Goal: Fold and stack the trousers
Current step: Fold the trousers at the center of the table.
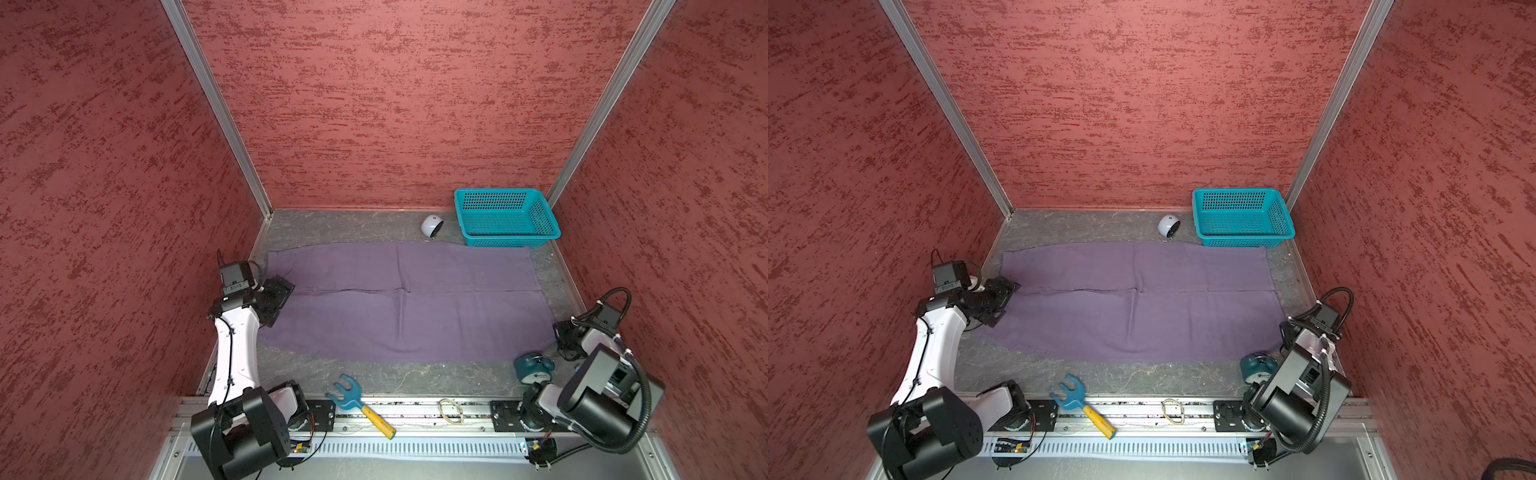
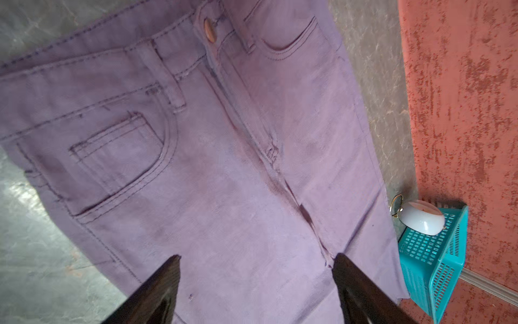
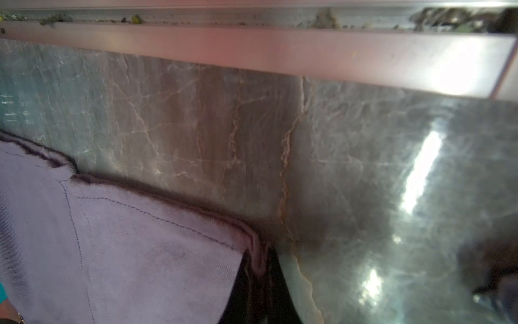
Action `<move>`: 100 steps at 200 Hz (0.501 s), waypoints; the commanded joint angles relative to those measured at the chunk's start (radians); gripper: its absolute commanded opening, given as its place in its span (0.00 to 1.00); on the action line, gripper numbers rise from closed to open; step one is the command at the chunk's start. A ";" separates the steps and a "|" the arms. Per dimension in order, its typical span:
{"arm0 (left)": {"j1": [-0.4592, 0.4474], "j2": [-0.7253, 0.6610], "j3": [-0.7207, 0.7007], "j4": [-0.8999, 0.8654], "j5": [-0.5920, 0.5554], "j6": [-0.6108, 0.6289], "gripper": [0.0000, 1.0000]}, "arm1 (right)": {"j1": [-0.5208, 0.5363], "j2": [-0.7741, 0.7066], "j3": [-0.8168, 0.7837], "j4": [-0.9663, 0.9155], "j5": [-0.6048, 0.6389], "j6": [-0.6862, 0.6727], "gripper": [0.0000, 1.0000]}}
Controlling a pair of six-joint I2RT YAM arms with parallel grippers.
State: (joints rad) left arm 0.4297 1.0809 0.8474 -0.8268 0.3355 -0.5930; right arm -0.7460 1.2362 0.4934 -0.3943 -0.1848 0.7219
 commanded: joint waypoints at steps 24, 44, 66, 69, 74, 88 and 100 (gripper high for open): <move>0.009 -0.084 -0.063 -0.140 -0.089 0.003 0.98 | -0.008 -0.062 -0.031 -0.040 -0.077 -0.016 0.00; -0.019 -0.109 -0.042 -0.178 -0.146 -0.029 0.99 | -0.009 -0.089 -0.035 -0.034 -0.109 -0.019 0.00; -0.007 -0.108 -0.055 -0.187 -0.153 -0.048 0.99 | -0.010 -0.117 -0.026 -0.043 -0.119 -0.035 0.00; -0.008 -0.107 -0.057 -0.191 -0.152 -0.051 0.99 | -0.010 -0.120 -0.025 -0.046 -0.118 -0.039 0.00; -0.008 -0.103 -0.059 -0.192 -0.152 -0.060 1.00 | -0.009 -0.125 -0.020 -0.051 -0.119 -0.045 0.00; -0.005 -0.098 -0.081 -0.188 -0.150 -0.088 0.99 | -0.011 -0.133 -0.007 -0.065 -0.118 -0.060 0.00; 0.006 -0.098 -0.116 -0.166 -0.149 -0.117 0.99 | -0.012 -0.136 0.002 -0.071 -0.127 -0.070 0.00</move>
State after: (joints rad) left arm 0.4217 0.9802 0.7807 -0.9916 0.2066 -0.6498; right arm -0.7502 1.1168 0.4683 -0.4320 -0.2848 0.6861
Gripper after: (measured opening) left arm 0.994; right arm 0.076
